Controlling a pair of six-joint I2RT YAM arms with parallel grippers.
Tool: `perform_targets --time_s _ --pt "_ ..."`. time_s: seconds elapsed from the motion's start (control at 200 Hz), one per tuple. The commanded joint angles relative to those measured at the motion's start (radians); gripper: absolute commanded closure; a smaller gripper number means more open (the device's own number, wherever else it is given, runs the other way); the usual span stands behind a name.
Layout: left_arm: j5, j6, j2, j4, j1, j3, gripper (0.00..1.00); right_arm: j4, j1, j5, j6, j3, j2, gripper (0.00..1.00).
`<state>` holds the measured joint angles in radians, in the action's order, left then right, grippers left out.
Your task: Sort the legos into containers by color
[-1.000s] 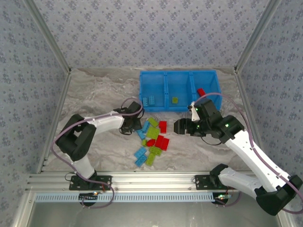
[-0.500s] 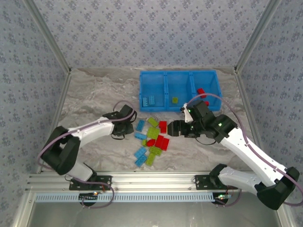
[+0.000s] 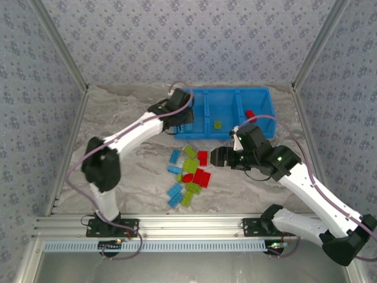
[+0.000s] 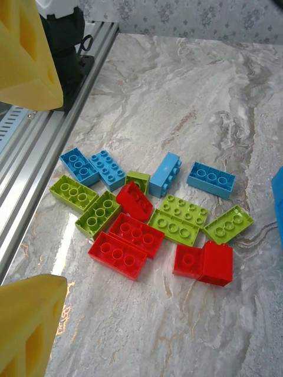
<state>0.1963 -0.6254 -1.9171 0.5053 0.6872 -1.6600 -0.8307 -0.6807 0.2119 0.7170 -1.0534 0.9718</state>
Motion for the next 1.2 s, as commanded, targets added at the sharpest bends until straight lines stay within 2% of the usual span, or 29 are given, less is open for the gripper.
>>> perform_targets --time_s 0.0,0.06,0.125,0.15,0.295,0.405,0.53,0.7,0.869,1.004,1.194 --pt "0.022 0.112 -0.136 0.081 -0.003 -0.199 0.69 -0.027 -0.006 -0.038 0.033 -0.001 -0.045 0.24" --pt "0.024 0.141 -0.207 0.114 -0.003 -0.302 0.64 -0.036 -0.006 -0.045 0.036 0.005 -0.056 0.24" --pt "0.020 0.164 -0.252 0.155 -0.002 -0.397 0.42 -0.045 -0.005 -0.053 0.039 0.007 -0.064 0.24" --pt "0.019 0.165 -0.258 0.166 -0.001 -0.417 0.38 -0.050 -0.006 -0.056 0.040 0.009 -0.068 0.24" --pt "0.016 0.172 -0.161 0.132 0.012 -0.365 0.34 -0.036 -0.004 -0.081 0.052 0.039 -0.088 0.24" --pt "0.013 0.193 -0.003 0.095 0.032 -0.214 0.35 -0.042 -0.003 -0.103 0.054 0.044 -0.074 0.24" --pt "0.008 0.262 0.269 0.008 0.073 0.038 0.35 -0.068 -0.012 -0.151 0.069 0.028 -0.012 0.25" --pt "-0.174 0.438 0.680 -0.120 0.118 0.418 0.27 -0.006 -0.056 -0.200 0.087 -0.003 0.145 0.23" --pt "-0.257 0.653 1.025 -0.056 0.156 0.665 0.20 0.076 -0.070 -0.300 0.086 -0.054 0.355 0.19" --pt "-0.443 0.864 1.205 0.044 0.159 0.785 0.13 0.196 -0.052 -0.332 0.098 -0.063 0.507 0.18" --pt "-0.471 0.969 1.320 0.009 0.161 0.938 0.01 0.293 -0.008 -0.240 0.090 -0.124 0.727 0.17"
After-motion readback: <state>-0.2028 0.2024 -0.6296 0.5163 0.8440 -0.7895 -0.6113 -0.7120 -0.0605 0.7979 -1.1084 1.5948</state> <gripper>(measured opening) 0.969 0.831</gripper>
